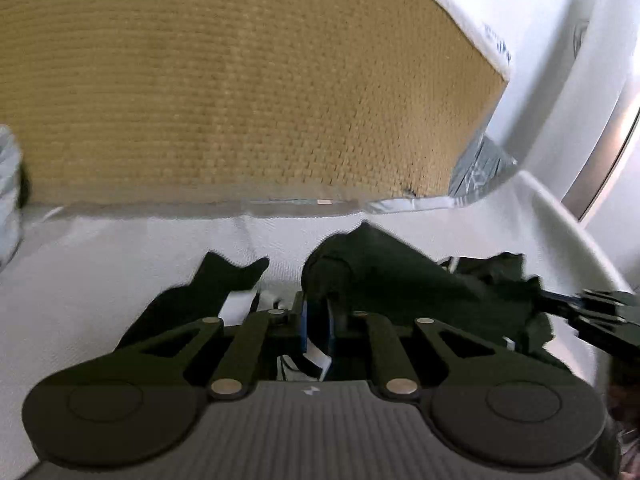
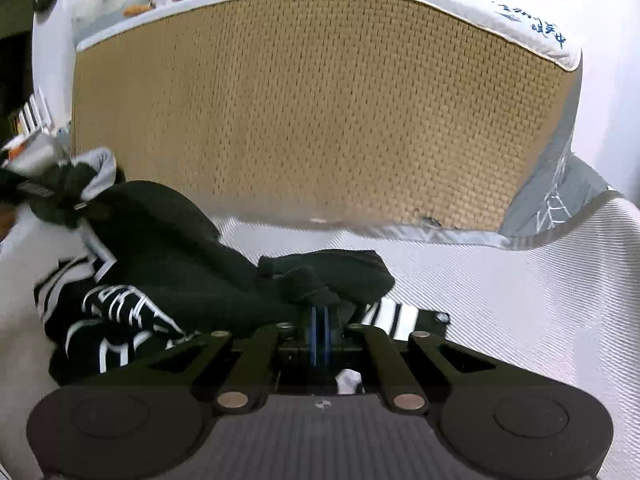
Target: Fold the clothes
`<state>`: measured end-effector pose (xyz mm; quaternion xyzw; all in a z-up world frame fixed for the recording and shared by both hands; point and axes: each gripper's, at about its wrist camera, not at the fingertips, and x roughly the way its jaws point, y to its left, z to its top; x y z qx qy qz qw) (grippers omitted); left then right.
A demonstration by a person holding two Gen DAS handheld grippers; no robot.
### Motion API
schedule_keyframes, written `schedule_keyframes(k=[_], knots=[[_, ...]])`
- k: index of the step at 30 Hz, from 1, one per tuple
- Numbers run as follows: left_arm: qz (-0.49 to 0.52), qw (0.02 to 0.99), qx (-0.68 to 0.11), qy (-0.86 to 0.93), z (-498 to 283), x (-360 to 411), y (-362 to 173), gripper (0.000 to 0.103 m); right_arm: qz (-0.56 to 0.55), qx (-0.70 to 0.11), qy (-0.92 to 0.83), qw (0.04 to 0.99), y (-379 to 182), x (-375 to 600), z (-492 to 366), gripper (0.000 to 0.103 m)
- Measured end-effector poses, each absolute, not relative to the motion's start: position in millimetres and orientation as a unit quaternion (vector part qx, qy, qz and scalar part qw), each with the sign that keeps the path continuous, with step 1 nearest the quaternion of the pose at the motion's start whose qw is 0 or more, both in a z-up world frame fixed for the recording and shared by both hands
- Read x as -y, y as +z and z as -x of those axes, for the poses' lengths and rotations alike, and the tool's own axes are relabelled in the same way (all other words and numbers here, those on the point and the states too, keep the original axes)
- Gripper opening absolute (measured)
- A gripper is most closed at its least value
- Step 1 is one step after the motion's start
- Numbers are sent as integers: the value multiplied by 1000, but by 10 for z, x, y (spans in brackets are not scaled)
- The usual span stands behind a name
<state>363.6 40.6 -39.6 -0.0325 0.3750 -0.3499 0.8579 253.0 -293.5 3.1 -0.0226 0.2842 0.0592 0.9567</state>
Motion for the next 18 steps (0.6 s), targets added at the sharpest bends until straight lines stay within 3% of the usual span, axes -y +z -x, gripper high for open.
schedule_keyframes(k=[18], knots=[[-100,797,-472,-364,-2715,-424,-756,16,41,-394,99,913,-282,2854,-2369,5]])
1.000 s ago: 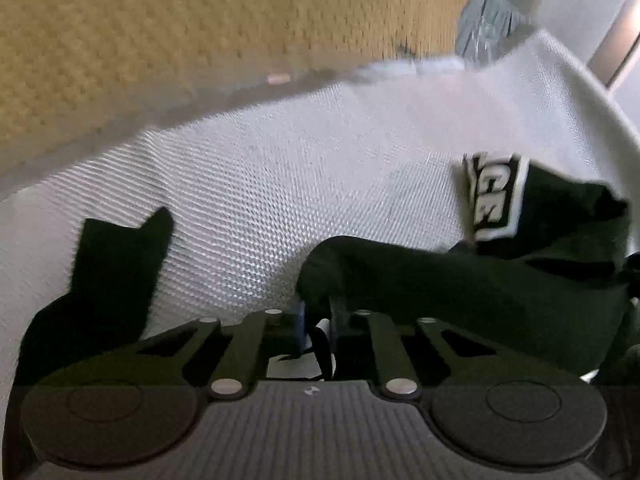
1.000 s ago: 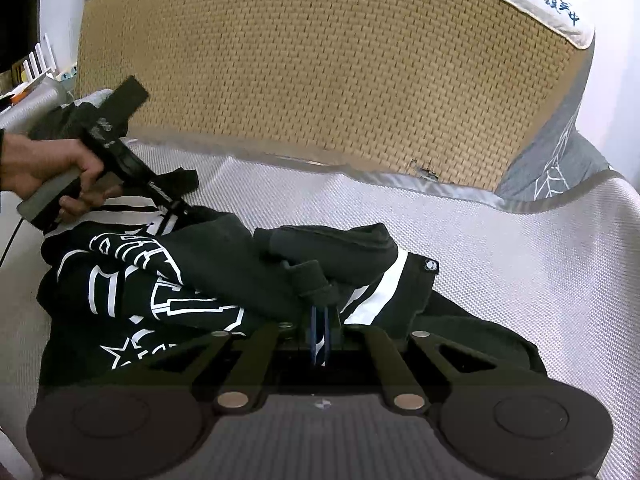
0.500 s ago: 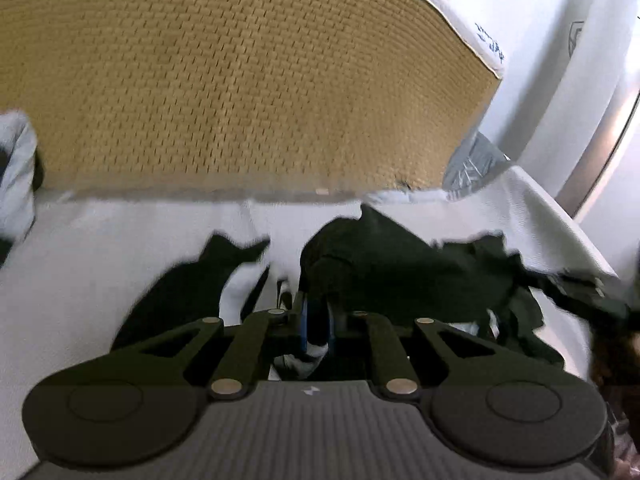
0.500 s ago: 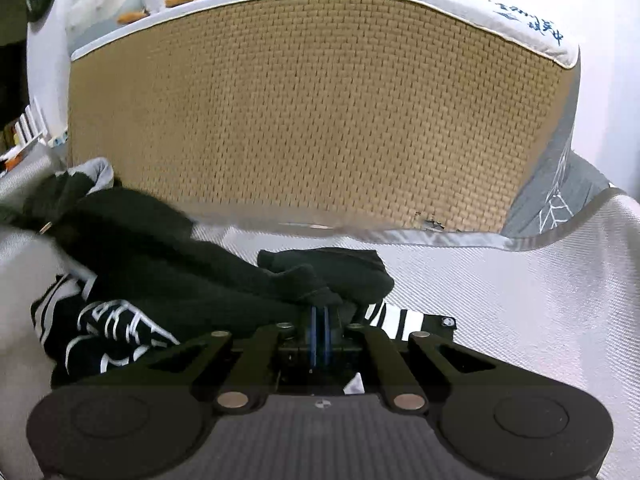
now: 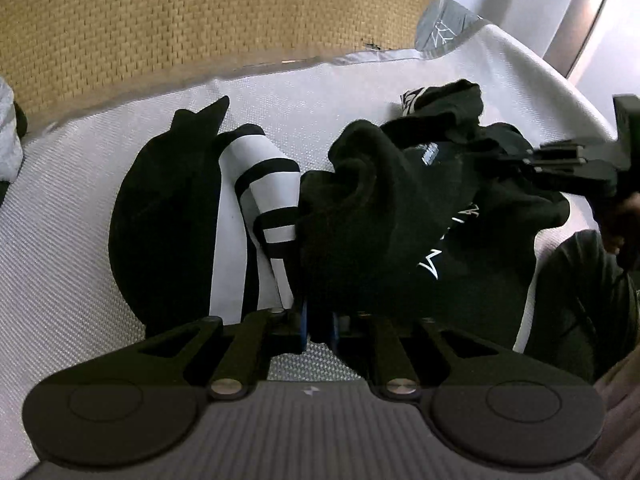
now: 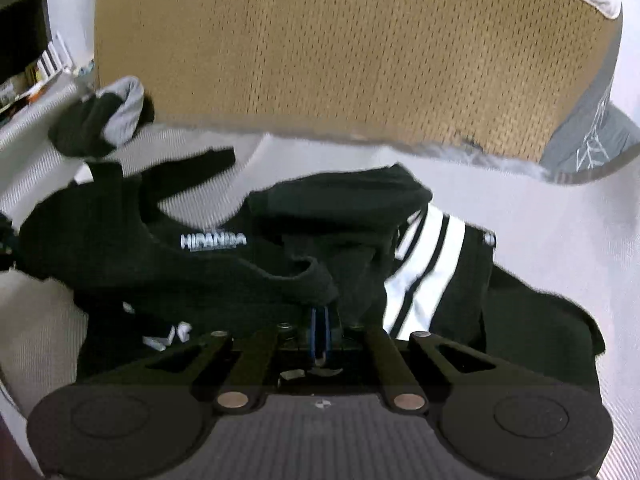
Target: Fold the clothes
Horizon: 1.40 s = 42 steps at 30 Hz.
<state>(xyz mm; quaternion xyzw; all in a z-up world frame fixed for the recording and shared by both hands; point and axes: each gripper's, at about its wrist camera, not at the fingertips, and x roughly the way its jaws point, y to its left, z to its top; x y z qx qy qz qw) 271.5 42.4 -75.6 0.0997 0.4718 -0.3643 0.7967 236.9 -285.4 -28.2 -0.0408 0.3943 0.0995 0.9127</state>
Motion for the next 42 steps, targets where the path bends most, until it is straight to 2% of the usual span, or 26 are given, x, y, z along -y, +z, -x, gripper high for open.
schedule_keyframes(k=[2,4,13,15,17,18,24,37,39,41,42], knots=[[-78,795,-474,-370,-2715,-457,-722,28,39,-391,96,914,-230,2911,-2308,9],[-56,793,-476,-375,-2716,-491,-687,28,36,-384,96,917,-147,2993,-2258,14],[-32,821,-443,-359,-2548,-550,-447,33,42,-366,69,927,11,3178,-2360,16],[-21,827,-431,-360,-2540,-525,-365,36,62,-364,78,926,34,3102,-2401,23],[-19,833,-420,-361,-2552,-482,-295,42,88,-358,88,925,59,3004,-2441,44],[-21,835,-414,-360,-2562,-458,-266,42,102,-353,91,926,68,2951,-2457,47],[-22,842,-393,-370,-2710,-231,-153,48,173,-343,112,916,72,2701,-2639,47],[-82,827,-431,-353,-3016,354,-527,51,330,-358,153,860,-86,2386,-2913,48],[-77,823,-440,-352,-3049,347,-600,52,349,-350,157,855,-52,2370,-2898,52],[-74,821,-447,-346,-3057,332,-659,52,357,-345,163,853,-28,2382,-2891,63],[-73,819,-451,-347,-3068,331,-677,52,360,-344,167,851,-23,2391,-2897,65]])
